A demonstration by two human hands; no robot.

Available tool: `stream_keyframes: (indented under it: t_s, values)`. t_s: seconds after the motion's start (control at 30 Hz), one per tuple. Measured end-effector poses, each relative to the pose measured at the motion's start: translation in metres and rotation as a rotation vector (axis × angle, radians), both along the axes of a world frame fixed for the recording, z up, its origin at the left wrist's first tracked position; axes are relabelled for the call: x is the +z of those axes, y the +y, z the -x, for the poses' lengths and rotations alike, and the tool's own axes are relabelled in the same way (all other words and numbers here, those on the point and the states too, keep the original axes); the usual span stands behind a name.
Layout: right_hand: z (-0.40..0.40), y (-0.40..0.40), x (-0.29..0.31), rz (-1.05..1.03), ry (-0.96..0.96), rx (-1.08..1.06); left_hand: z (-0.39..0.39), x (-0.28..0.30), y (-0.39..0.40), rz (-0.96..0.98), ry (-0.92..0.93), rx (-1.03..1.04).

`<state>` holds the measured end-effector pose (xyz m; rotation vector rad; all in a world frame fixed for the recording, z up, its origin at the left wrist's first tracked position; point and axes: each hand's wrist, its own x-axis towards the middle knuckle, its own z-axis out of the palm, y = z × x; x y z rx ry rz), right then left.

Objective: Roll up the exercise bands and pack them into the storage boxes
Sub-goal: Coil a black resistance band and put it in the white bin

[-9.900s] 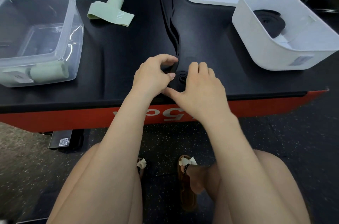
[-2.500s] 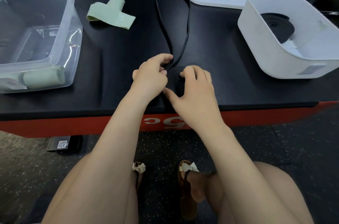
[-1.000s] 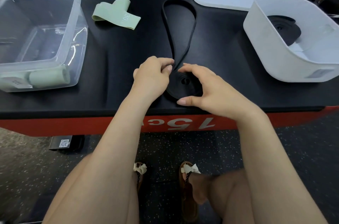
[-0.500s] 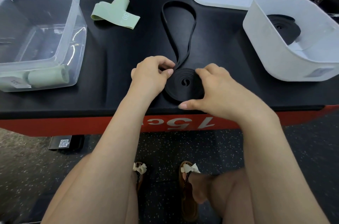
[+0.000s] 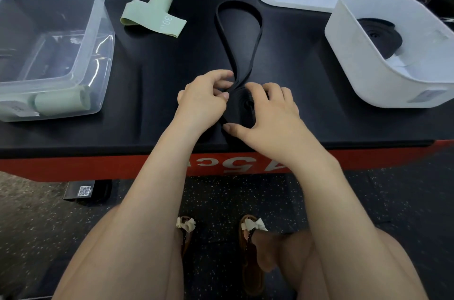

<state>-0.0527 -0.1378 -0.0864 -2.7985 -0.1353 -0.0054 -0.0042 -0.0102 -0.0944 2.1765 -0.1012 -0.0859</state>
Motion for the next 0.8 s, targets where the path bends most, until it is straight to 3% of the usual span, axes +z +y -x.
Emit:
stream_keyframes:
  t_s: [0.17,0.43,0.67,0.8]
  values:
    - [-0.004,-0.013,0.008,-0.143,0.131,0.136,0.003,0.004,-0.002,-0.056,0.002,0.044]
    - [-0.010,-0.027,0.008,-0.295,0.220,0.240,0.001,0.006,0.001,-0.326,-0.033,-0.050]
    - [-0.019,-0.040,0.010,-0.325,0.276,0.336,0.002,0.004,0.005,-0.169,-0.033,-0.026]
    - [-0.020,-0.044,0.012,-0.324,0.261,0.285,0.003,0.004,0.007,-0.067,-0.007,-0.004]
